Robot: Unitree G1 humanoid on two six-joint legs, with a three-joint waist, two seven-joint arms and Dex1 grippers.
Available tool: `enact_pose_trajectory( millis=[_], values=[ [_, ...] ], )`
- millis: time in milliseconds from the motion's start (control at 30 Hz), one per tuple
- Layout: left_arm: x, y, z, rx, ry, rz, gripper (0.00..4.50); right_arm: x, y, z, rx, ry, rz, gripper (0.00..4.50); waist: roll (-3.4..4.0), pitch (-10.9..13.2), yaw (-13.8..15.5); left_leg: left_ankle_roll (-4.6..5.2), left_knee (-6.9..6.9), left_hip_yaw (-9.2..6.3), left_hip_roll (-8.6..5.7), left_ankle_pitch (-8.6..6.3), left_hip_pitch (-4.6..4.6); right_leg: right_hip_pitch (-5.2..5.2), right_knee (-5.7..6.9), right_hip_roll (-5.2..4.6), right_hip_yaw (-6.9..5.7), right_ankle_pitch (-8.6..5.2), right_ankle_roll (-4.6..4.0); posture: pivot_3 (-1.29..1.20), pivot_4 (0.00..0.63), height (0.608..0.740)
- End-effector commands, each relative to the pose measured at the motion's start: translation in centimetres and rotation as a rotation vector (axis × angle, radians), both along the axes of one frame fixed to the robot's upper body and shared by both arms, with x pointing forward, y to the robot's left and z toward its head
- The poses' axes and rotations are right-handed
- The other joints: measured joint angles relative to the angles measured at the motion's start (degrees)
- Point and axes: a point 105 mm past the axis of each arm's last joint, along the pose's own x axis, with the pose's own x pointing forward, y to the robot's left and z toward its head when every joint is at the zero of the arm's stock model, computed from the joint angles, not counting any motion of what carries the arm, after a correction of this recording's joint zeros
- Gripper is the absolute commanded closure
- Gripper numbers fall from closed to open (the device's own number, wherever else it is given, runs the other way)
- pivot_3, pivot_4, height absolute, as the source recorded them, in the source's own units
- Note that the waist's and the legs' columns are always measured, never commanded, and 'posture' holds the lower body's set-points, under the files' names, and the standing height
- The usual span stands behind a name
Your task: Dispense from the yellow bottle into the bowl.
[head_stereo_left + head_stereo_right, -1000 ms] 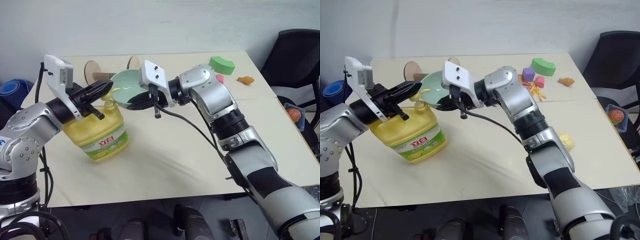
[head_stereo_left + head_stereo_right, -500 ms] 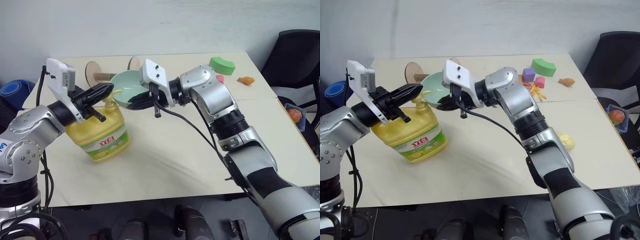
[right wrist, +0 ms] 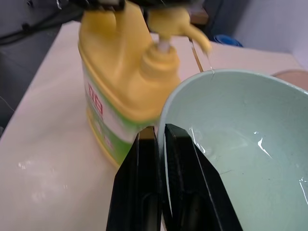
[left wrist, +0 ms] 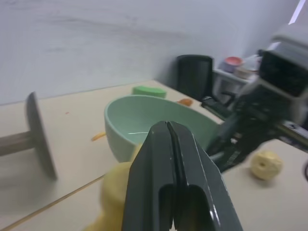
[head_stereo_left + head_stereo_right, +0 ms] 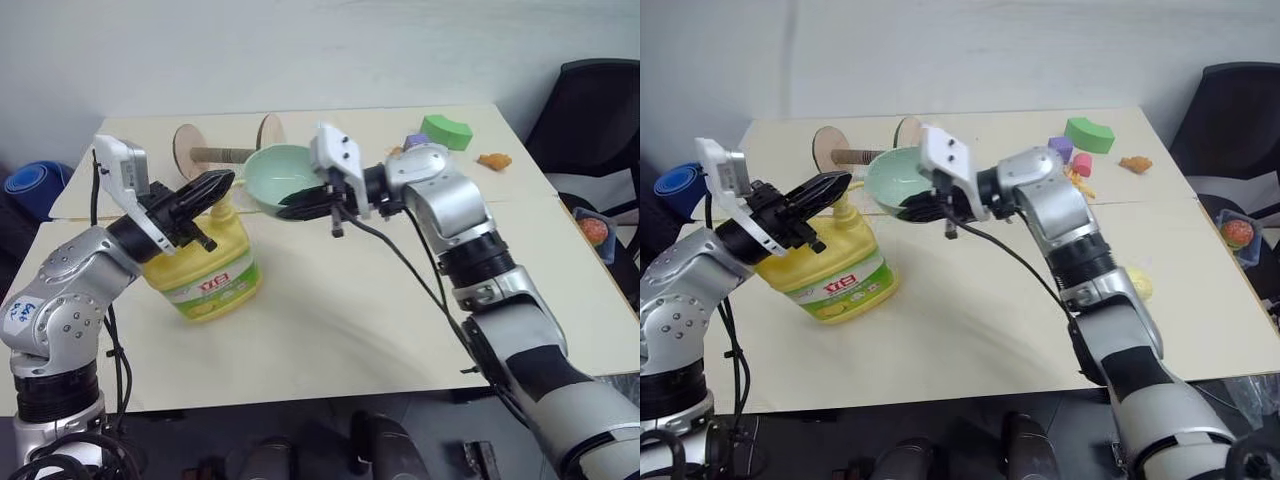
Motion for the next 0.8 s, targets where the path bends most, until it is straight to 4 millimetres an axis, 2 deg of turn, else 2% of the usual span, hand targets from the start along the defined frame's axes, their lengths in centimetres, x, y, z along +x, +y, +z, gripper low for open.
enact_pose_trajectory(
  millis=[33, 100, 200, 267, 467, 567, 600, 700, 800],
  values=[
    [-2.9, -0.5, 1.8, 0.056, -0.150, -0.112, 4.48, 0.0, -2.3, 0.2, -0.011, -0.064, -0.026, 4.50, -0.12, 0.1, 0.0, 0.00, -0.03, 0.00, 0.00, 0.00, -0.01, 0.00, -0.05, 0.01, -0.01, 0.00, 0.00, 0.00, 0.150, 0.740],
    [-3.7, -0.8, 1.2, 0.089, -0.151, -0.165, 4.48, 0.3, -3.6, -0.9, -0.038, -0.049, -0.057, 4.50, -0.15, 0.1, 0.0, 0.01, -0.08, 0.01, -0.01, 0.00, -0.02, 0.00, -0.12, 0.01, -0.02, 0.00, 0.01, 0.00, 0.150, 0.740],
    [-5.4, -1.6, -2.3, 0.252, -0.068, -0.281, 4.48, 0.6, -6.9, -4.8, -0.085, -0.001, -0.131, 4.50, -0.16, 0.1, -0.1, 0.00, -0.11, 0.07, 0.07, -0.01, 0.04, 0.04, -0.13, 0.08, -0.01, 0.00, 0.01, 0.00, 0.150, 0.740],
    [-5.6, -1.6, -4.6, 0.323, -0.013, -0.290, 4.48, 0.7, -8.1, -6.9, -0.097, 0.008, -0.162, 4.50, -0.18, 0.1, 0.0, 0.00, -0.14, 0.08, 0.08, -0.01, 0.09, 0.08, -0.14, 0.11, -0.01, 0.00, 0.00, 0.00, 0.150, 0.740],
    [-5.8, -1.1, -8.8, 0.336, 0.012, -0.240, 4.48, 1.0, -9.4, -10.2, -0.046, -0.027, -0.213, 4.50, -0.21, 0.4, -0.1, 0.02, -0.14, 0.16, 0.10, 0.03, 0.13, 0.07, -0.08, 0.12, 0.07, 0.01, -0.02, 0.00, 0.150, 0.740],
    [-5.6, -0.3, -9.5, 0.313, -0.018, -0.173, 4.48, 0.5, -9.7, -10.9, 0.026, 0.039, -0.212, 4.50, -0.23, 0.4, 0.0, -0.01, -0.15, 0.16, 0.20, 0.02, 0.14, 0.06, -0.10, 0.17, 0.05, 0.01, -0.05, 0.00, 0.150, 0.740],
    [-5.6, 0.0, -9.8, 0.301, -0.005, -0.157, 4.50, -0.3, -9.7, -11.2, 0.040, 0.097, -0.175, 4.20, -0.23, 0.4, 0.0, -0.01, -0.15, 0.14, 0.21, 0.02, 0.12, 0.06, -0.10, 0.17, 0.03, 0.00, -0.06, 0.00, 0.150, 0.740],
    [-6.0, 0.6, -11.1, 0.307, 0.038, -0.142, 3.93, -1.2, -9.8, -10.2, 0.115, 0.004, -0.136, 3.26, -0.23, 0.4, 0.2, 0.01, -0.15, 0.12, 0.22, 0.01, 0.13, 0.09, -0.12, 0.11, 0.01, 0.00, -0.06, 0.00, 0.150, 0.740],
    [-6.9, 1.4, -12.7, 0.332, 0.080, -0.132, 2.98, -2.7, -10.7, -9.7, 0.170, 0.009, -0.136, 2.19, -0.22, 0.4, 0.2, 0.06, -0.15, 0.09, 0.19, -0.01, 0.14, 0.10, -0.12, 0.03, 0.00, 0.01, -0.05, 0.00, 0.150, 0.740]
  ],
)
